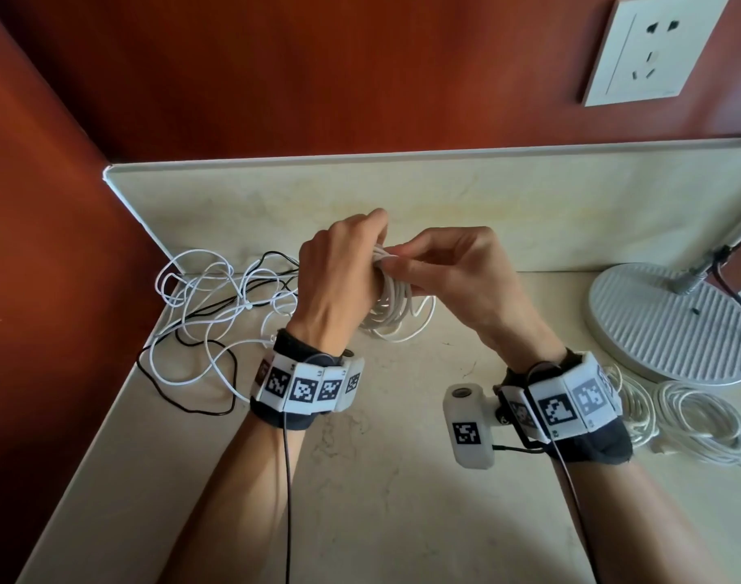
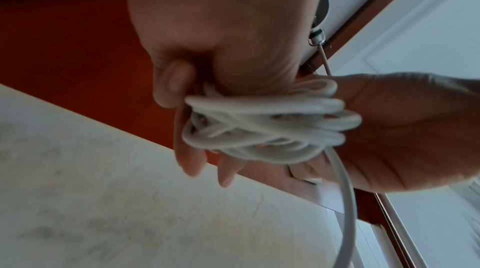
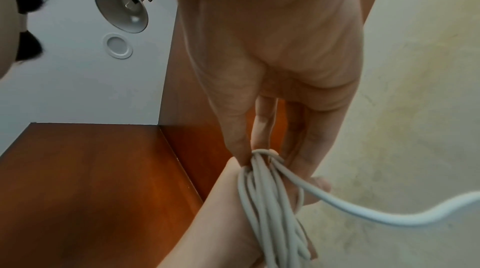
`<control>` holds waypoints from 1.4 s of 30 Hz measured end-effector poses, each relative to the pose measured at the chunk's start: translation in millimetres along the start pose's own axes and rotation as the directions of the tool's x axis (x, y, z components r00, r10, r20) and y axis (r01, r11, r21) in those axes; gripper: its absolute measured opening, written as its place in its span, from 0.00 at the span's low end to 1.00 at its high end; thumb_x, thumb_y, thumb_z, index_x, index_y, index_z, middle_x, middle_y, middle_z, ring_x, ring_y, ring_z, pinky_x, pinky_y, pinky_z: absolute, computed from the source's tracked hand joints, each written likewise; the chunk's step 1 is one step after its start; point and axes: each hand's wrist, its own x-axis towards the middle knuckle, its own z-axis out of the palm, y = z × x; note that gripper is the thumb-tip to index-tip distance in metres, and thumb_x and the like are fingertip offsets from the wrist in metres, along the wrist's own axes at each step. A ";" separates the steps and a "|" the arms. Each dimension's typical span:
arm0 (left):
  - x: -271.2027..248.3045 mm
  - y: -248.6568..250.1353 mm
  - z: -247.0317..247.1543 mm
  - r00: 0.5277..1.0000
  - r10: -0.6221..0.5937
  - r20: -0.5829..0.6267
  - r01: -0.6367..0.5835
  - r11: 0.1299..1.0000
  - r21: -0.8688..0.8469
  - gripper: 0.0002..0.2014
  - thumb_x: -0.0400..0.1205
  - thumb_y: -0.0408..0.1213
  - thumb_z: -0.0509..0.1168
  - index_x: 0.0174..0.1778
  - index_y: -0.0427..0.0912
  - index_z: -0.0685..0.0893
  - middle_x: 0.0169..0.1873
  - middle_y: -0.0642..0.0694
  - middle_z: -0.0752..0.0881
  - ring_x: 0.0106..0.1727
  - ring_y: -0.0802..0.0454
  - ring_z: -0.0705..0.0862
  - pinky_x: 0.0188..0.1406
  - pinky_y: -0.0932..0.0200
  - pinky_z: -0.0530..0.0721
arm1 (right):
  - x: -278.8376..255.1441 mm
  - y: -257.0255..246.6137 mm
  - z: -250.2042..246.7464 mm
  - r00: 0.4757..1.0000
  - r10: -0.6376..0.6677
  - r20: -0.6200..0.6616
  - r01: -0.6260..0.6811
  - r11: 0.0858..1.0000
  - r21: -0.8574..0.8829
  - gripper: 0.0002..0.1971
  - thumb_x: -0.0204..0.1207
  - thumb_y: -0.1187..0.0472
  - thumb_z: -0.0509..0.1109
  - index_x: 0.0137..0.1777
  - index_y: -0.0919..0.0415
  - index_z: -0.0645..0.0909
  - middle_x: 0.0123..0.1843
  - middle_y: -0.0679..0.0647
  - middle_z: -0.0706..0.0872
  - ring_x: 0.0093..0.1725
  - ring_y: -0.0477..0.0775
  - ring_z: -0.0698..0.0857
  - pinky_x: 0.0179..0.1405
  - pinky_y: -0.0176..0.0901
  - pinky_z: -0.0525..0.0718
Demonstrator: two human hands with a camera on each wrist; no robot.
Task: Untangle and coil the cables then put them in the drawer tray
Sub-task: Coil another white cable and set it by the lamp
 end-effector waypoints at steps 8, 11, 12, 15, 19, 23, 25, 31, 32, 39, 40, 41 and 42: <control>0.2 -5.2 4.5 0.999 0.029 -0.045 -0.037 0.982 -0.186 0.13 0.74 0.33 0.69 0.35 0.48 0.69 0.24 0.51 0.72 0.29 0.34 0.74 0.24 0.51 0.69 | 3.7 -0.4 -3.9 0.997 0.034 0.064 -0.042 0.990 0.137 0.09 0.80 0.60 0.79 0.55 0.64 0.91 0.51 0.63 0.92 0.47 0.64 0.89 0.58 0.73 0.87; 0.5 -10.5 4.2 0.995 0.022 -0.097 -0.058 0.923 -0.380 0.15 0.74 0.37 0.70 0.32 0.47 0.68 0.22 0.55 0.67 0.27 0.49 0.67 0.24 0.50 0.68 | 5.7 -1.0 -10.3 0.990 0.046 0.136 -0.078 0.969 0.236 0.12 0.87 0.59 0.69 0.62 0.67 0.86 0.52 0.58 0.92 0.46 0.56 0.90 0.48 0.52 0.90; 0.8 -11.0 3.6 0.993 0.021 -0.118 -0.069 0.902 -0.425 0.15 0.74 0.37 0.70 0.32 0.45 0.67 0.22 0.55 0.65 0.28 0.52 0.63 0.24 0.51 0.66 | 5.9 -1.6 -11.7 0.990 0.030 0.140 -0.058 0.978 0.200 0.10 0.88 0.62 0.68 0.61 0.68 0.86 0.52 0.58 0.92 0.45 0.57 0.90 0.46 0.49 0.90; 1.8 -9.3 2.2 0.991 0.009 -0.137 -0.082 0.835 -0.544 0.17 0.74 0.36 0.73 0.33 0.44 0.68 0.24 0.57 0.65 0.30 0.58 0.61 0.25 0.58 0.62 | 4.5 -3.4 -13.8 0.983 -0.040 0.177 0.022 0.995 0.101 0.06 0.86 0.69 0.70 0.57 0.69 0.87 0.55 0.62 0.91 0.41 0.58 0.87 0.42 0.46 0.91; 0.9 -4.4 4.1 0.996 0.003 -0.091 -0.060 0.777 -0.627 0.16 0.74 0.36 0.72 0.35 0.44 0.67 0.25 0.55 0.67 0.29 0.60 0.63 0.26 0.59 0.66 | 2.9 -6.4 -18.3 0.981 -0.091 0.169 0.090 0.996 0.013 0.04 0.82 0.72 0.74 0.54 0.67 0.85 0.48 0.57 0.92 0.34 0.59 0.91 0.37 0.49 0.93; -0.4 -1.0 5.5 0.996 -0.041 -0.077 -0.017 0.772 -0.636 0.14 0.70 0.42 0.69 0.37 0.43 0.68 0.25 0.54 0.70 0.29 0.61 0.65 0.24 0.55 0.69 | 1.5 -7.8 -18.1 0.974 -0.161 0.161 0.170 0.984 -0.044 0.09 0.80 0.69 0.77 0.59 0.64 0.87 0.42 0.66 0.90 0.33 0.66 0.93 0.33 0.52 0.92; -0.9 0.0 6.0 0.994 -0.048 -0.101 -0.026 0.782 -0.623 0.14 0.71 0.43 0.69 0.38 0.42 0.69 0.25 0.56 0.70 0.28 0.61 0.66 0.24 0.61 0.68 | 1.4 -7.8 -17.0 0.971 -0.189 0.145 0.202 0.976 -0.080 0.09 0.80 0.67 0.78 0.58 0.62 0.89 0.41 0.63 0.90 0.33 0.66 0.92 0.34 0.53 0.93; -2.4 4.5 6.3 0.999 -0.037 -0.036 0.013 0.848 -0.530 0.11 0.77 0.36 0.68 0.46 0.43 0.70 0.29 0.53 0.76 0.29 0.60 0.71 0.27 0.54 0.75 | 6.6 -1.9 -16.3 0.910 -0.376 0.173 0.414 0.819 -0.396 0.08 0.78 0.76 0.74 0.54 0.65 0.88 0.49 0.55 0.84 0.40 0.54 0.89 0.32 0.41 0.89; -1.5 3.1 6.2 0.999 -0.042 -0.008 0.030 0.838 -0.545 0.11 0.78 0.34 0.67 0.47 0.43 0.69 0.30 0.53 0.76 0.29 0.61 0.71 0.27 0.55 0.74 | 7.7 -0.6 -16.8 0.902 -0.377 0.211 0.433 0.781 -0.451 0.08 0.79 0.75 0.73 0.54 0.66 0.86 0.49 0.52 0.82 0.41 0.52 0.86 0.32 0.38 0.87; -2.4 -0.4 6.8 0.988 0.093 0.127 -0.011 0.847 -0.531 0.18 0.74 0.30 0.73 0.56 0.42 0.73 0.32 0.49 0.81 0.31 0.55 0.76 0.30 0.50 0.76 | 9.4 -1.3 -26.5 0.870 -0.260 0.419 0.487 0.590 -0.644 0.05 0.83 0.66 0.71 0.55 0.61 0.78 0.46 0.44 0.72 0.38 0.36 0.74 0.40 0.27 0.70; -2.0 0.3 6.8 0.987 0.101 0.128 -0.017 0.843 -0.537 0.17 0.74 0.30 0.73 0.55 0.42 0.75 0.31 0.49 0.82 0.30 0.55 0.76 0.30 0.49 0.77 | 8.3 -1.7 -28.2 0.872 -0.252 0.419 0.483 0.575 -0.660 0.04 0.84 0.64 0.70 0.55 0.61 0.78 0.45 0.44 0.72 0.38 0.38 0.74 0.39 0.29 0.69; -1.3 0.8 6.6 0.987 0.105 0.120 -0.025 0.844 -0.536 0.16 0.74 0.31 0.72 0.54 0.42 0.76 0.30 0.49 0.82 0.30 0.55 0.75 0.30 0.49 0.77 | 7.4 -1.8 -29.7 0.876 -0.244 0.417 0.477 0.571 -0.668 0.03 0.85 0.63 0.69 0.55 0.62 0.78 0.43 0.43 0.73 0.37 0.41 0.74 0.39 0.31 0.70; -0.7 0.6 6.7 0.989 0.107 0.107 -0.034 0.846 -0.532 0.14 0.74 0.31 0.72 0.52 0.42 0.77 0.28 0.50 0.80 0.29 0.56 0.74 0.30 0.50 0.77 | 6.4 -1.7 -30.2 0.878 -0.233 0.417 0.470 0.578 -0.667 0.03 0.87 0.63 0.67 0.55 0.62 0.78 0.42 0.44 0.75 0.36 0.44 0.74 0.38 0.35 0.71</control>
